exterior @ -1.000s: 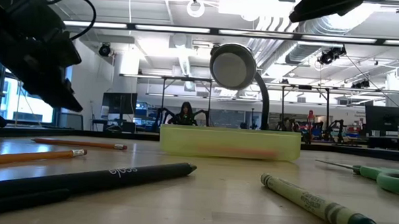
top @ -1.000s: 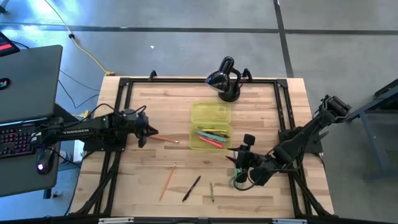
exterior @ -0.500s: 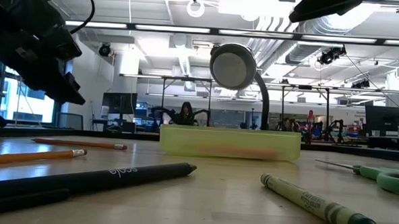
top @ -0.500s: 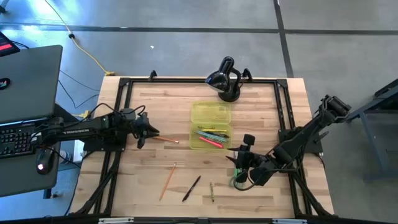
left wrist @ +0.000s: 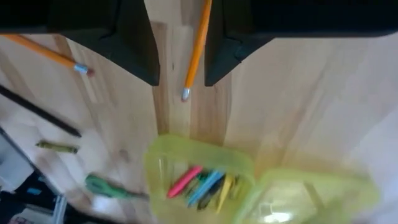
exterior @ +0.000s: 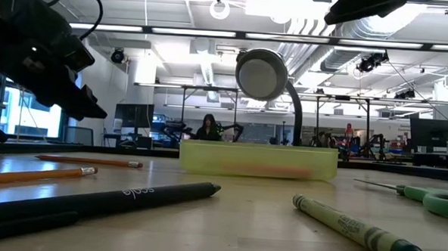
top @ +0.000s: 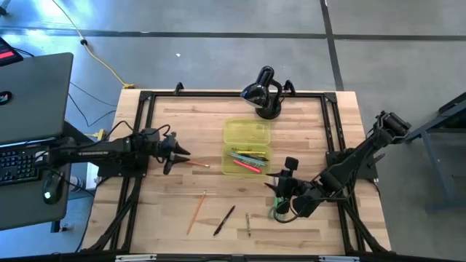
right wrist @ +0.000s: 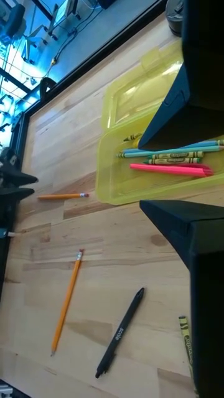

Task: Pick & place school supplies into a supply box
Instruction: Put the orange pencil in to the yellow school supply box

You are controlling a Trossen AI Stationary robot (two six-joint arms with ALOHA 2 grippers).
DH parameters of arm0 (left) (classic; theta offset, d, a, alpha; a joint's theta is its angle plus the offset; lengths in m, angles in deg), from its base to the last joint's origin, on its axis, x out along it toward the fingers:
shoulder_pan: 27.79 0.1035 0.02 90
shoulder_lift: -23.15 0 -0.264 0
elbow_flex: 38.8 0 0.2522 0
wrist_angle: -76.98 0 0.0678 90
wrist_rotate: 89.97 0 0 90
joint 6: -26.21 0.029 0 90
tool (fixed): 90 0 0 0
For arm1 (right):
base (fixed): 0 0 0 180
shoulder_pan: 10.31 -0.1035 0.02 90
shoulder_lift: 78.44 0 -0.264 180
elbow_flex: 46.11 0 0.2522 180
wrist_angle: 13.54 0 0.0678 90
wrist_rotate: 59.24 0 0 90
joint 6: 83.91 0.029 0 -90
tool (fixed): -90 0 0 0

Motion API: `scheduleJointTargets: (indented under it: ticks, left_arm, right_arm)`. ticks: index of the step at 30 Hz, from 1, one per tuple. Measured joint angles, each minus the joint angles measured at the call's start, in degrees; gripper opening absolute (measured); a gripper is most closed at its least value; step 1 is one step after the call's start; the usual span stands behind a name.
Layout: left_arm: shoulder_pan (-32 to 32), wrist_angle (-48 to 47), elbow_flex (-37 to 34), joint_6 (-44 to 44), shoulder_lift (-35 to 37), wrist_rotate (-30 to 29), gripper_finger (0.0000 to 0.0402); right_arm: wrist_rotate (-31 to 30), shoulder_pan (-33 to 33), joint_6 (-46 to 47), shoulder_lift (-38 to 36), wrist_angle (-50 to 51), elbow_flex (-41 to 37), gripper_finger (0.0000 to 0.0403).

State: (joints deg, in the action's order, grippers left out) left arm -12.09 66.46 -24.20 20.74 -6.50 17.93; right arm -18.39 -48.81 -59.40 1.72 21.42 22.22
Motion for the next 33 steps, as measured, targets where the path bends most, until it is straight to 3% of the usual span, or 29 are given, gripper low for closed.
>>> scheduleJointTargets:
  ticks: [7,17,20,25,33]
  left_arm:
    - [0.0,2.0,-0.1,-0.6,-2.5,1.2,0.0131]
    - [0.0,17.1,-0.2,-2.3,-5.9,2.7,0.0127]
    - [0.0,17.4,-0.2,-2.3,-6.7,2.5,0.0127]
    - [-3.0,16.1,-0.2,-2.4,-10.3,-1.4,0.0127]
    - [-9.9,26.7,-0.3,1.4,-19.6,-8.8,0.0127]
  right_arm:
    - [-0.2,0.0,0.0,0.0,-0.1,0.0,0.0117]
    - [-0.2,0.0,0.0,0.0,-0.1,0.0,0.0117]
    - [-0.2,0.0,0.0,0.0,-0.1,0.0,0.0117]
    - [-0.2,0.0,-0.1,0.0,-0.1,0.0,0.0117]
    - [-0.2,0.0,-0.5,0.0,-0.6,0.0,0.0117]
